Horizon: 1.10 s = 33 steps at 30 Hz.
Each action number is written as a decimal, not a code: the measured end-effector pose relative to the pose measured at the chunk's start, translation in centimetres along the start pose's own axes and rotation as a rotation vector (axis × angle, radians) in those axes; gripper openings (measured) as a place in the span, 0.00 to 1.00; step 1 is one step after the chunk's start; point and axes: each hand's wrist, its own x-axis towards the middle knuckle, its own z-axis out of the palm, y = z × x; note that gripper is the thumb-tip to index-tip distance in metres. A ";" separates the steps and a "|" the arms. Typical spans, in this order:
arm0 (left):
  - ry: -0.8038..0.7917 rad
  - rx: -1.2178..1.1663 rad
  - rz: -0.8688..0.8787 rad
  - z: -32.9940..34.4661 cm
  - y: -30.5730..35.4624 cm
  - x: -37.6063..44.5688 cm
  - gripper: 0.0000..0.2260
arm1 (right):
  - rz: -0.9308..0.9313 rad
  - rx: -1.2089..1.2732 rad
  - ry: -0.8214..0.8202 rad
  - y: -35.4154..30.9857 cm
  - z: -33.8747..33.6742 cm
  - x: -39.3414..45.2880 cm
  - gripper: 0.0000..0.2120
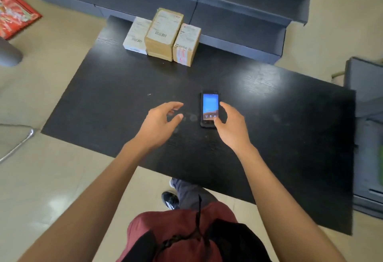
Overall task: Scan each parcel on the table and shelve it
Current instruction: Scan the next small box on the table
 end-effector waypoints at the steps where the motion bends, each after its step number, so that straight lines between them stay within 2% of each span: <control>1: -0.038 0.019 -0.001 0.3 0.0 1.1 0.15 | 0.026 -0.011 0.003 0.5 0.3 0.8 0.27; 6: -0.183 0.071 -0.003 1.9 -0.1 5.4 0.16 | 0.195 -0.024 -0.025 2.3 2.6 4.1 0.35; 14: -0.298 0.106 -0.029 3.1 -0.9 8.9 0.16 | 0.348 -0.046 -0.103 3.4 6.9 6.8 0.46; 24: -0.407 0.105 -0.019 3.1 -3.2 11.0 0.15 | 0.525 -0.205 0.008 1.6 10.8 8.8 0.59; 33: -0.428 0.096 -0.003 0.0 -4.9 14.9 0.16 | 0.539 -0.101 0.051 0.8 10.7 9.6 0.54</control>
